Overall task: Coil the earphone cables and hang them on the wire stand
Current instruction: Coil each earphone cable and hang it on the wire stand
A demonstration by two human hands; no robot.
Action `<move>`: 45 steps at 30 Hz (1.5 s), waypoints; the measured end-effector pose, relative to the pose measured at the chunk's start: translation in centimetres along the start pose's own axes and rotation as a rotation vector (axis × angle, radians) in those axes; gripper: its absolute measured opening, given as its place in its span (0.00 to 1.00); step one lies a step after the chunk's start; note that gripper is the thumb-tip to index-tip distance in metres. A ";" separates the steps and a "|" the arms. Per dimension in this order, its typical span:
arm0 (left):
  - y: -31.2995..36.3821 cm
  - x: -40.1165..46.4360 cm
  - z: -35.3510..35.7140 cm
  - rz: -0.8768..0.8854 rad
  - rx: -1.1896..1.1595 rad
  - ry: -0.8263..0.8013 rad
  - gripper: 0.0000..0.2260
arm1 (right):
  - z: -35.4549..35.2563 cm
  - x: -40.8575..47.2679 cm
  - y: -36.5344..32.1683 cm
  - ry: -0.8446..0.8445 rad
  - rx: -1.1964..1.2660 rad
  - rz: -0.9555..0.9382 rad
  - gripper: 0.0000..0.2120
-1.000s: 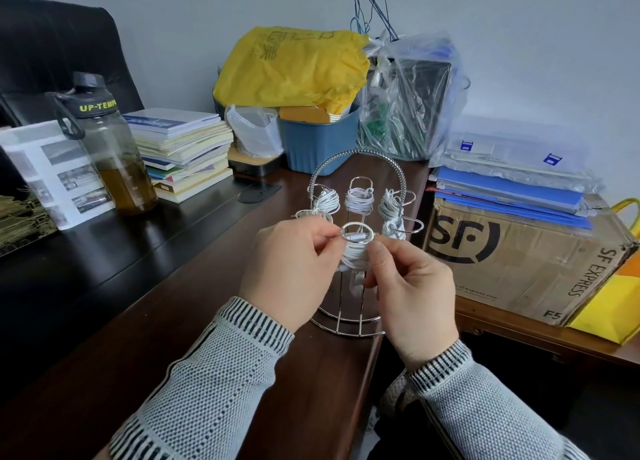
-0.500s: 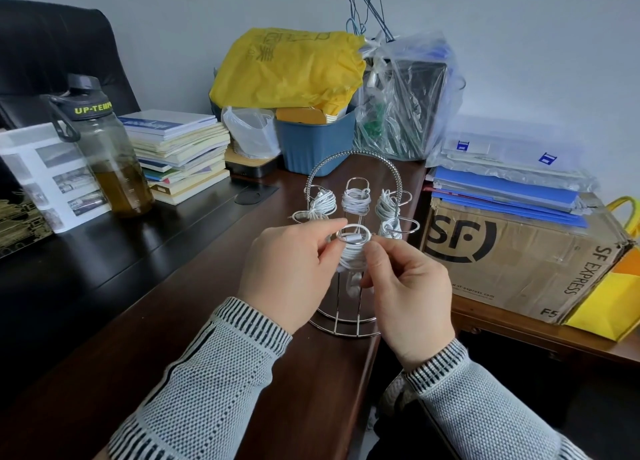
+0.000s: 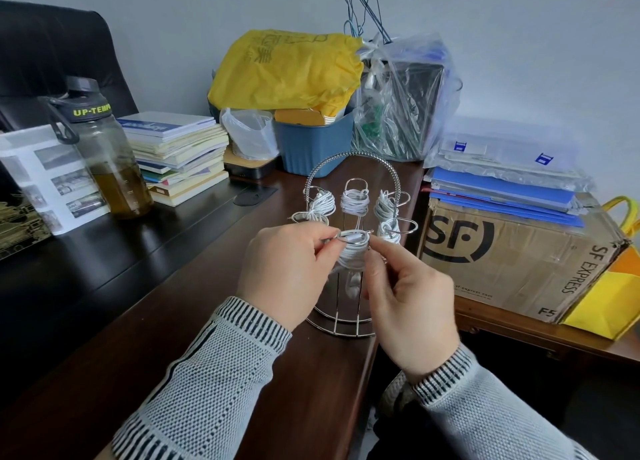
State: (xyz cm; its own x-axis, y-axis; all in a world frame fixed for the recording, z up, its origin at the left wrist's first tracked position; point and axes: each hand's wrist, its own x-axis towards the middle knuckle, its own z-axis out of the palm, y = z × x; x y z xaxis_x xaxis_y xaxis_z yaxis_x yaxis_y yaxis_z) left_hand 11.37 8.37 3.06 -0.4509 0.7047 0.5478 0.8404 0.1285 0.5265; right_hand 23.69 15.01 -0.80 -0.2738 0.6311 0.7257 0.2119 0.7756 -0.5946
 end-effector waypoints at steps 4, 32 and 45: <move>-0.1 0.0 0.1 0.001 0.007 0.004 0.09 | -2.7 3.2 -0.4 0.098 -0.210 -0.305 0.09; 0.5 -0.3 0.0 0.097 0.055 -0.082 0.19 | -3.3 9.0 0.0 -0.595 -0.457 -0.365 0.08; 0.2 -0.2 0.4 0.120 0.061 0.015 0.11 | -3.4 8.7 -0.7 -0.518 -0.424 -0.209 0.07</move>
State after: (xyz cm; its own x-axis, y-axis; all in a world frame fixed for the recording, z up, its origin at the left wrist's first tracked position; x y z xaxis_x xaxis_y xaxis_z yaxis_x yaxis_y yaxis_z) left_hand 11.76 8.50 2.82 -0.3502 0.7071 0.6143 0.9050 0.0862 0.4166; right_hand 24.37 19.98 7.11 -0.7381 0.4643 0.4895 0.4248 0.8835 -0.1975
